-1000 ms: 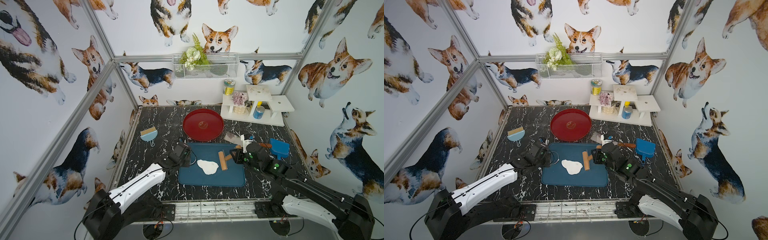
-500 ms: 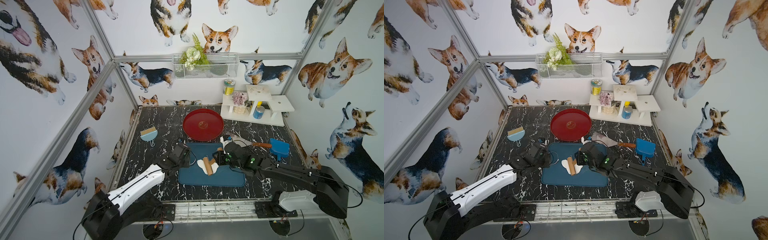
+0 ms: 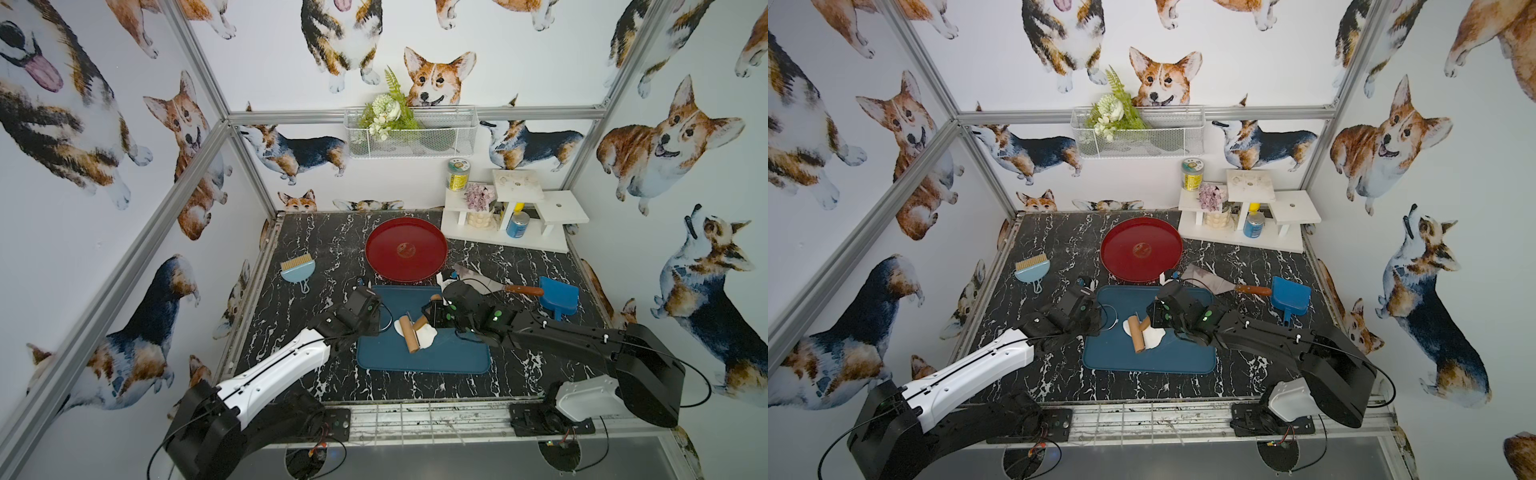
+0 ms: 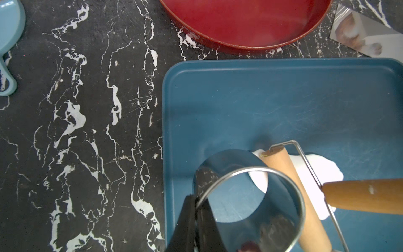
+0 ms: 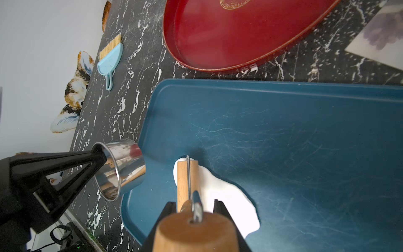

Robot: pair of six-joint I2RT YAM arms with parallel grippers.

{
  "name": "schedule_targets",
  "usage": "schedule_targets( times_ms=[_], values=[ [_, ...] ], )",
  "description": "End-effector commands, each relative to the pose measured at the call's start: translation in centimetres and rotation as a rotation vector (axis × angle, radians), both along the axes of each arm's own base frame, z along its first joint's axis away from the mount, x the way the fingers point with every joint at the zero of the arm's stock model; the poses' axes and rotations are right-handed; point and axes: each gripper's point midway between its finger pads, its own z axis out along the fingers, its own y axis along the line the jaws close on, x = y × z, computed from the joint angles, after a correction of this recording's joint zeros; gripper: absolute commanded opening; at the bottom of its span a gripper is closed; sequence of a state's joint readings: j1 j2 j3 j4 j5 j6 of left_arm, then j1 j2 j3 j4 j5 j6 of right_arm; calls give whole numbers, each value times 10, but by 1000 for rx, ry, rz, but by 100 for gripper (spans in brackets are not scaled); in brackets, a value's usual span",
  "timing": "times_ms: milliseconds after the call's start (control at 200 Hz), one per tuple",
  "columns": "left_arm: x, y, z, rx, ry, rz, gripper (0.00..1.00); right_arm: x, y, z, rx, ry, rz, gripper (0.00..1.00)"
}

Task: Roll out the dumpling wrappers from the dough
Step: Flatten out the dough on the work surface.

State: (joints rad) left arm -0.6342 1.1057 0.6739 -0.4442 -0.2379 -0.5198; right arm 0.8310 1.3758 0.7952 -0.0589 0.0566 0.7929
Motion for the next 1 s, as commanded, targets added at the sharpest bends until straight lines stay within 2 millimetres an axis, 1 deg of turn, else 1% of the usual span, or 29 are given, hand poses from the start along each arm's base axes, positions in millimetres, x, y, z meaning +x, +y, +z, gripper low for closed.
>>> schedule_targets(
  times_ms=[0, 105, 300, 475, 611, 681, 751, 896, 996],
  values=[
    [3, -1, 4, -12, -20, 5, 0, -10, -37, -35, -145, 96, -17, 0],
    [4, -1, 5, -14, -24, 5, 0, -14, -61, -50, -226, 129, -23, 0],
    [5, -2, 7, -15, -32, 5, 0, -29, -95, -72, -352, 174, -29, 0],
    [5, -2, 7, -15, -30, 4, 0, -36, -117, -79, -392, 207, -60, 0],
    [5, -1, 8, -14, -33, 5, 0, -39, -127, -82, -407, 223, -72, 0],
    [5, -1, 8, -12, -35, 5, 0, -40, -128, -82, -405, 226, -68, 0],
    [5, -1, 8, -14, -34, 5, 0, -41, -124, -81, -388, 231, -57, 0],
    [6, -2, 8, -13, -36, 3, 0, -40, -101, -78, -316, 231, -11, 0],
    [7, -2, 9, -12, -38, 3, 0, -41, -82, -78, -305, 230, 23, 0]
  ],
)
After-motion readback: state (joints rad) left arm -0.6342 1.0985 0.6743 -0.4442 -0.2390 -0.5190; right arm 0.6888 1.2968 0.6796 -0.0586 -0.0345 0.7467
